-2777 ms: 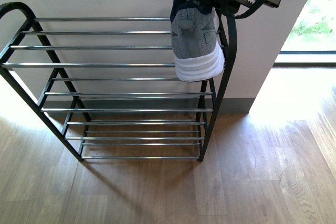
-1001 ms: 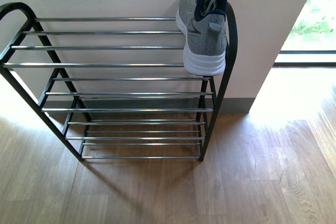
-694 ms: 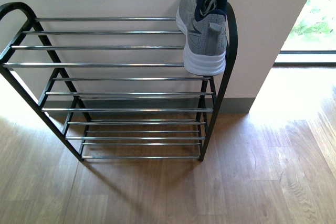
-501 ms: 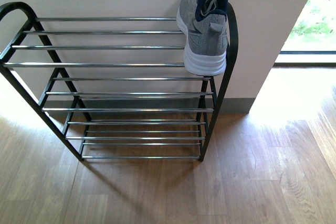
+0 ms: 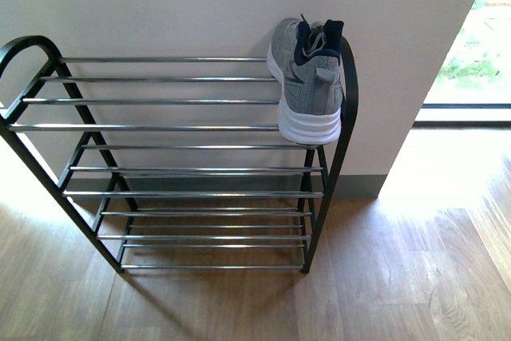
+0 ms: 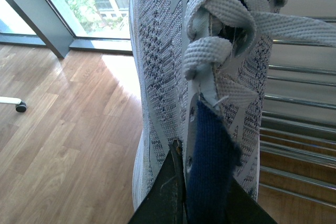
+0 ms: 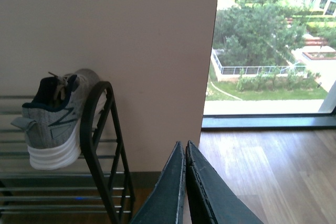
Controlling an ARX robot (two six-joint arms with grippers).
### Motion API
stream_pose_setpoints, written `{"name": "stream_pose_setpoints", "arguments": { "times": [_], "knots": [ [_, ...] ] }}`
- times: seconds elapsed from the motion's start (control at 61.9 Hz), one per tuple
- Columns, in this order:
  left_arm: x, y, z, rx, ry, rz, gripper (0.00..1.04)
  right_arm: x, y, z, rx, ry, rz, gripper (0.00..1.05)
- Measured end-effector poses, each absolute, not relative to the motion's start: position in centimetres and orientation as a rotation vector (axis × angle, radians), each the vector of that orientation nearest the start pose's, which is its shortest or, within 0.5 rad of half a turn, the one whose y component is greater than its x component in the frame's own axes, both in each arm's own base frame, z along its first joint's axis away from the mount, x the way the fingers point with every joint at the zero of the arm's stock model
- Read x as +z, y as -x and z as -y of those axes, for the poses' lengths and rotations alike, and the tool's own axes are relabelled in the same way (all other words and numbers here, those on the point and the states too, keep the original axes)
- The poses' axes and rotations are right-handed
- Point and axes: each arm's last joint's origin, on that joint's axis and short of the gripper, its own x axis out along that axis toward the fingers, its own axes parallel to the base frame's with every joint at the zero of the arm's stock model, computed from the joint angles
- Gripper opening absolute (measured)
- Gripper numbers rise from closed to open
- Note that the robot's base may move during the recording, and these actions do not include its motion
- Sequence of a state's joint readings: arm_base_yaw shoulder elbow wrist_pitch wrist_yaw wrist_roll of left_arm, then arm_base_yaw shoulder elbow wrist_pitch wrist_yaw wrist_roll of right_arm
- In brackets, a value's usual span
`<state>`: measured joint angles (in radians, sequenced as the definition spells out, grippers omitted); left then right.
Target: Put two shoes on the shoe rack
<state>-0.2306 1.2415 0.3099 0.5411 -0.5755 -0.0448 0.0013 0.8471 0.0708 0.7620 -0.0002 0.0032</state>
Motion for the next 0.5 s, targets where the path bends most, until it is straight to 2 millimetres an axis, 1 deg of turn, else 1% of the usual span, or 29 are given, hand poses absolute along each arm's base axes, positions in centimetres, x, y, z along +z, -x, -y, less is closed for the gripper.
{"name": "stream_pose_setpoints", "arguments": {
  "times": [0.048, 0.161, 0.501],
  "knots": [
    [15.7, -21.2, 3.4, 0.349, -0.110, -0.353, 0.02, 16.9, -15.5, 0.0, 0.002, -0.003, 0.007, 0.01],
    [15.7, -21.2, 3.4, 0.349, -0.110, -0.353, 0.02, 16.1, -14.9, 0.0, 0.002, -0.003, -0.021, 0.01],
    [15.7, -21.2, 3.4, 0.349, -0.110, -0.353, 0.02, 17.0, -13.2, 0.0, 0.002, -0.003, 0.010, 0.01]
  ]
}}
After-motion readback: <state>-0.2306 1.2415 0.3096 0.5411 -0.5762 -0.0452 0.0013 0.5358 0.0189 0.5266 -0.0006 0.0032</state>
